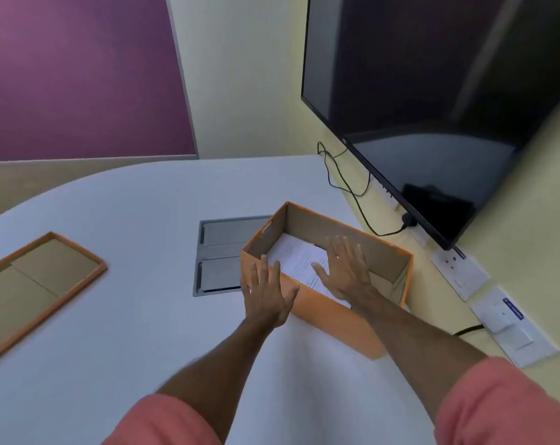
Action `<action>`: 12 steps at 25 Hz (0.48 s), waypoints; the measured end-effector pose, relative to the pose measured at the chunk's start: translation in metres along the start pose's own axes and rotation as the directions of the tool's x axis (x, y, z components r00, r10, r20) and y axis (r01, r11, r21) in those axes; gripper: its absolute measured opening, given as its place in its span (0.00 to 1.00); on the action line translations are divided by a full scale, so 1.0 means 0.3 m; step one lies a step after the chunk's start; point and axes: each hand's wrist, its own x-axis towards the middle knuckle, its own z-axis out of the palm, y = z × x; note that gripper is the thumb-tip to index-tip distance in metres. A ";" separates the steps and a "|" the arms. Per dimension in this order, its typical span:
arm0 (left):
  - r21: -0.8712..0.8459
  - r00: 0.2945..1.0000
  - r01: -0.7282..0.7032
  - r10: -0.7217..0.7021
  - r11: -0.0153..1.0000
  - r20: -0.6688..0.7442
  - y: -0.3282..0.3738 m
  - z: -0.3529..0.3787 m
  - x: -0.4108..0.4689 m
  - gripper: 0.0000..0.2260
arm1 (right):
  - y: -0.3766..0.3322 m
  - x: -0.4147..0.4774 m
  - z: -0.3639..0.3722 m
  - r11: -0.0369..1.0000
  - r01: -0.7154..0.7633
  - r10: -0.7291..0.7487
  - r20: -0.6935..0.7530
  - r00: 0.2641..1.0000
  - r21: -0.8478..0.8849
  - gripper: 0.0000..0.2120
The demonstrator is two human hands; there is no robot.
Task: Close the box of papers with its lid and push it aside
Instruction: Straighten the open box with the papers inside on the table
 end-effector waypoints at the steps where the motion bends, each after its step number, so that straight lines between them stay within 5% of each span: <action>1: -0.004 1.000 0.023 -0.023 1.000 0.013 0.021 0.023 0.011 0.33 | 0.027 0.032 0.006 1.000 -0.018 0.018 0.008 1.000 -0.023 0.34; 7: -0.313 0.957 0.291 -0.275 0.904 0.096 0.152 0.122 0.074 0.43 | 0.164 0.218 0.063 0.990 -0.086 0.095 0.073 0.993 -0.111 0.37; 12: -0.372 0.931 0.362 -0.346 0.855 0.112 0.179 0.172 0.111 0.45 | 0.226 0.324 0.093 0.985 -0.128 0.150 0.200 0.968 -0.116 0.41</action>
